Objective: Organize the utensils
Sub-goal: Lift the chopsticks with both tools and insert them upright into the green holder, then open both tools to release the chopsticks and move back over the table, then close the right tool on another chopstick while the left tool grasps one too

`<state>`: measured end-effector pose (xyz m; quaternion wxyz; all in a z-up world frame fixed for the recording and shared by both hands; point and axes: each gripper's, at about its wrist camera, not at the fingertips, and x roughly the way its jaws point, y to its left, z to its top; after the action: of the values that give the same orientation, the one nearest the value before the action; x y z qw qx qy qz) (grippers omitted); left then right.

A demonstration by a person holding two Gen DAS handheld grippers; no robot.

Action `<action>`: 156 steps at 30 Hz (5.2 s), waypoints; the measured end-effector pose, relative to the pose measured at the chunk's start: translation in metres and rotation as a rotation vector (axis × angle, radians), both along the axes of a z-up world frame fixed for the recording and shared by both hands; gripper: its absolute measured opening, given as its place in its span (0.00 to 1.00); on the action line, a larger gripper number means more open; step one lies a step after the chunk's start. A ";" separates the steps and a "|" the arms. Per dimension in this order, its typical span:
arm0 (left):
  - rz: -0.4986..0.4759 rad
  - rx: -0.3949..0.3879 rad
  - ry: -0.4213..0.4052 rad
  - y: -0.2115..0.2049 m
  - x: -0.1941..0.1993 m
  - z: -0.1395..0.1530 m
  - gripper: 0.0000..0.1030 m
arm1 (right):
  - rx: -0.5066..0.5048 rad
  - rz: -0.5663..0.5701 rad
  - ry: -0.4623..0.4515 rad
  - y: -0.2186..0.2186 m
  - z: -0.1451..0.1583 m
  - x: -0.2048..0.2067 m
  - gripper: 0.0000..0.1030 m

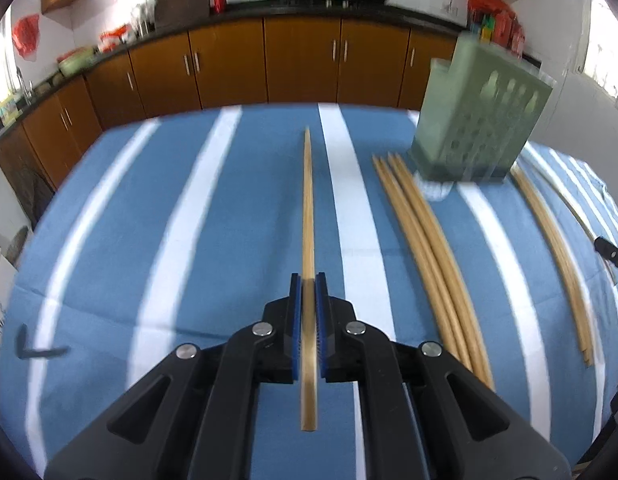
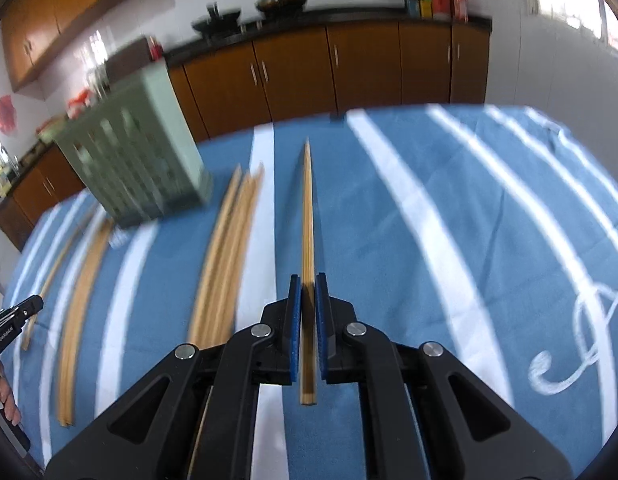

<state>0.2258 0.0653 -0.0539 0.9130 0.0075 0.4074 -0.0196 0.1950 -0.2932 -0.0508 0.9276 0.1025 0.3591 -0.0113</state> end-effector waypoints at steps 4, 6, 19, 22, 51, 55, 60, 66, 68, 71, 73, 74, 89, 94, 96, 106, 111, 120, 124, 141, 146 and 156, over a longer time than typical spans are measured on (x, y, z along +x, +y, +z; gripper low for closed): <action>0.012 -0.023 -0.100 0.006 -0.008 0.038 0.08 | 0.008 -0.015 -0.111 -0.008 0.034 -0.010 0.07; 0.021 -0.046 -0.155 0.010 -0.011 0.060 0.08 | 0.011 -0.019 -0.151 -0.010 0.047 -0.012 0.07; 0.075 -0.083 -0.328 0.021 0.004 0.140 0.07 | -0.009 -0.019 -0.312 -0.013 0.110 -0.004 0.07; 0.075 -0.094 -0.345 0.019 0.011 0.155 0.07 | -0.027 -0.018 -0.337 -0.010 0.124 0.005 0.07; -0.149 -0.243 -0.409 -0.080 0.046 0.186 0.07 | 0.053 0.129 -0.519 0.051 0.180 0.031 0.08; -0.136 -0.255 -0.410 -0.074 0.043 0.184 0.20 | 0.064 0.127 -0.522 0.049 0.180 0.025 0.39; -0.118 -0.266 -0.438 -0.063 0.029 0.186 0.28 | 0.058 0.114 -0.550 0.045 0.186 0.010 0.40; -0.066 -0.261 -0.483 -0.040 -0.008 0.182 0.39 | 0.023 0.035 -0.510 0.027 0.165 -0.015 0.43; -0.043 -0.225 -0.466 -0.036 -0.020 0.168 0.43 | 0.012 0.015 -0.418 0.019 0.141 -0.014 0.43; -0.022 -0.166 -0.367 -0.032 -0.025 0.129 0.43 | 0.019 0.027 -0.211 0.014 0.087 -0.002 0.35; -0.012 -0.140 -0.298 -0.032 -0.025 0.104 0.43 | 0.059 0.064 -0.072 0.016 0.048 0.003 0.22; -0.007 -0.132 -0.248 -0.031 -0.025 0.087 0.43 | 0.083 0.081 -0.012 0.018 0.030 0.004 0.21; -0.019 -0.175 -0.024 -0.034 -0.044 0.006 0.43 | 0.039 0.132 0.124 0.040 -0.028 -0.009 0.11; -0.040 -0.194 0.011 -0.042 -0.040 -0.002 0.40 | -0.048 0.042 0.118 0.034 -0.028 -0.003 0.08; -0.056 -0.201 0.026 -0.045 -0.040 -0.005 0.34 | -0.038 0.023 0.118 0.027 -0.028 -0.003 0.07; -0.090 -0.153 0.086 -0.060 -0.036 -0.024 0.19 | -0.032 0.031 0.117 0.024 -0.028 -0.005 0.08; -0.091 -0.133 0.094 -0.065 -0.034 -0.027 0.18 | -0.038 0.032 0.117 0.024 -0.028 -0.005 0.08; -0.040 -0.112 0.087 -0.058 -0.020 -0.028 0.08 | -0.036 0.075 0.116 0.032 -0.027 -0.007 0.08; 0.035 -0.100 0.083 -0.033 -0.006 -0.027 0.08 | -0.042 0.044 0.115 0.022 -0.027 -0.002 0.08; 0.066 -0.132 0.045 -0.011 -0.003 -0.028 0.12 | -0.055 -0.006 0.120 0.008 -0.028 0.006 0.08; 0.066 -0.131 0.045 -0.010 -0.003 -0.027 0.12 | -0.062 -0.006 0.121 0.007 -0.028 0.006 0.08; 0.036 -0.072 0.048 -0.013 -0.007 -0.027 0.12 | -0.051 0.014 0.120 0.005 -0.028 -0.003 0.08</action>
<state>0.2187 0.0521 -0.0807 0.9028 -0.0333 0.4285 -0.0180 0.1923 -0.2880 -0.0792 0.9069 0.0752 0.4142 -0.0201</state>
